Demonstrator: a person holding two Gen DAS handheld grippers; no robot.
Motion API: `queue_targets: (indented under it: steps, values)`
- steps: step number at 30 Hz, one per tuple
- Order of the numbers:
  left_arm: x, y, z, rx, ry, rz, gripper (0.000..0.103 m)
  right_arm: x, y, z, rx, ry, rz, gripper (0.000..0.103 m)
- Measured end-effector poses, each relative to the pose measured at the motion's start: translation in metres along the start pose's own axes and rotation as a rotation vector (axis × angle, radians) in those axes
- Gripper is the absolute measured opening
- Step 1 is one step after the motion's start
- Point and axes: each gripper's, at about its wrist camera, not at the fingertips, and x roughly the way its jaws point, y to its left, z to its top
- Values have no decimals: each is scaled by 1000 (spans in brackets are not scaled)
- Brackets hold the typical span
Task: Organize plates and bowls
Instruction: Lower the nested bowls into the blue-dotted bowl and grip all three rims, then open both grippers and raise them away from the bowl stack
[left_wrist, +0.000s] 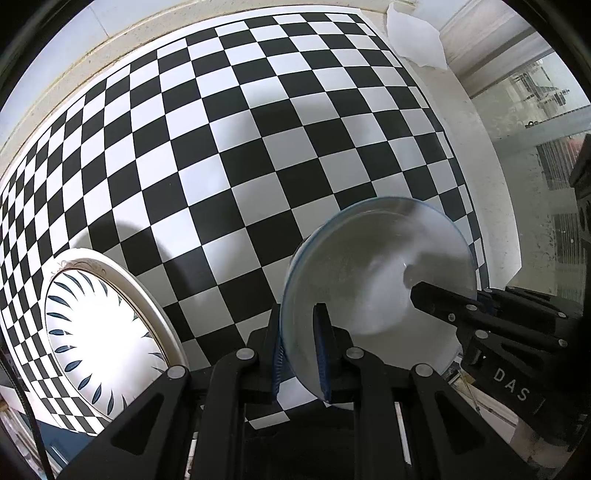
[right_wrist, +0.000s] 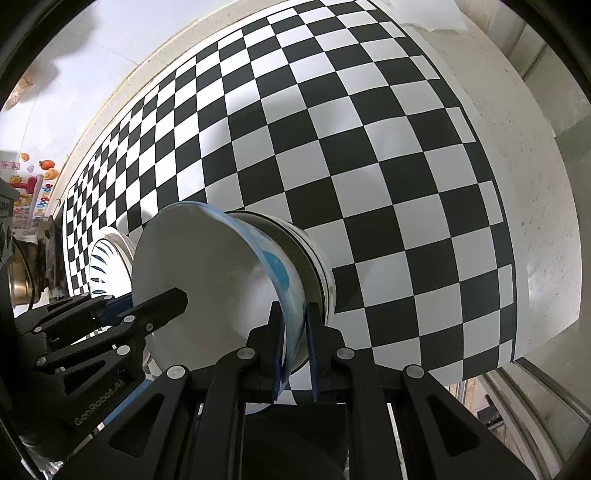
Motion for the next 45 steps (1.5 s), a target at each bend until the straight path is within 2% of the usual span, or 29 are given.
queue_targets:
  steps: [16,26,35,38,40,42,45]
  values:
    - [1,1,1,-12,15,-7,13,-13,-5,-4,0,4,-3,20]
    - [-11,-7,-3,-6,-16,3,14,-20,-9,-11,-1,-11,-13,20]
    - [-57,-12,-42,-2,-164,35,15,-61,11,-47,-74,-117,-77,20]
    - [-78,-10,-57,-7,-238,56,20,-76,18,-63,-97,-144,-86,21]
    - [-90,-8,-66,-11,-280,68,25,-87,25,-75,-121,-168,-97,36]
    - [-103,-6,-73,-18,-309,70,27,-99,30,-86,-134,-198,-105,63]
    - [-120,-5,-82,-26,-353,79,28,-118,34,-98,-134,-249,-99,76]
